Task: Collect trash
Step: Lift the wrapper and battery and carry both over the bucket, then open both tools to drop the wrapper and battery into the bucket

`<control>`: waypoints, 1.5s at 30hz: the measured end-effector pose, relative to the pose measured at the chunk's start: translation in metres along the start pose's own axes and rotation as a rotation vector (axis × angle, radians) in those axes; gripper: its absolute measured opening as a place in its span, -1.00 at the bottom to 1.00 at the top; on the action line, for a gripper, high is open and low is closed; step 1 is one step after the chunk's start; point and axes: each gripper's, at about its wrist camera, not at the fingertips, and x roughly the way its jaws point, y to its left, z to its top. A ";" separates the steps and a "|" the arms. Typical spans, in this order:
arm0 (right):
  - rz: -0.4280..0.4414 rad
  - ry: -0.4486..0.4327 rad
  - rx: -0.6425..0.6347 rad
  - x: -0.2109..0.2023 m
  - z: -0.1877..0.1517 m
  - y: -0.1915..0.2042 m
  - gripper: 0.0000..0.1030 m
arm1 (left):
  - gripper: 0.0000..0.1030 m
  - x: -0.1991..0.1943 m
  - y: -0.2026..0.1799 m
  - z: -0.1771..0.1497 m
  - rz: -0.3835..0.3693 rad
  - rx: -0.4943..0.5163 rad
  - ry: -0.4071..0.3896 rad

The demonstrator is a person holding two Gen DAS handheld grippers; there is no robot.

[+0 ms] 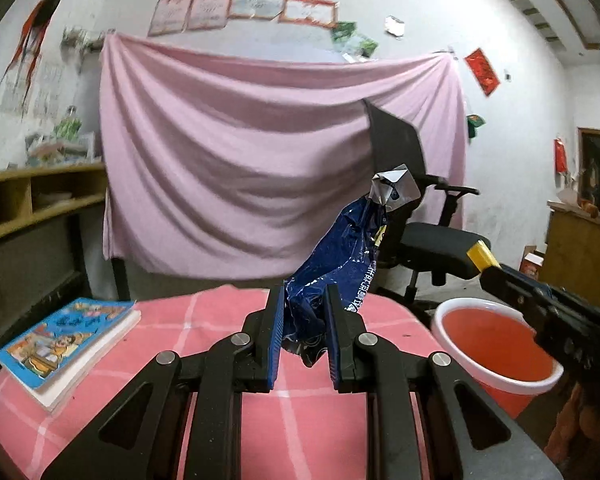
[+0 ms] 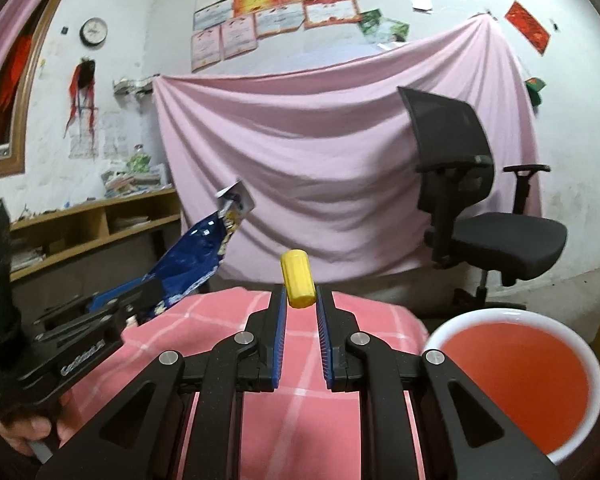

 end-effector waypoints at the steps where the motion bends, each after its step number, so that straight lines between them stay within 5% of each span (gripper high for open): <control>1: -0.007 -0.007 0.006 -0.003 0.000 -0.004 -0.75 | -0.69 -0.004 -0.007 0.002 -0.012 0.012 -0.017; 8: -0.085 -0.066 0.069 -0.026 0.002 -0.045 -0.75 | -0.69 -0.008 -0.054 0.012 -0.081 0.028 -0.063; 17: -0.174 -0.016 0.131 -0.036 -0.019 -0.112 -0.75 | -0.69 0.023 -0.127 0.022 -0.177 0.060 -0.039; 25: -0.256 0.002 0.320 -0.046 -0.021 -0.172 -0.74 | -0.69 0.065 -0.174 0.020 -0.267 0.064 0.074; 38: -0.295 0.158 0.388 -0.038 -0.040 -0.213 -0.74 | -0.69 0.121 -0.205 0.009 -0.312 0.091 0.383; 45: -0.289 0.208 0.410 -0.036 -0.046 -0.219 -0.73 | -0.67 0.126 -0.213 0.005 -0.321 0.124 0.439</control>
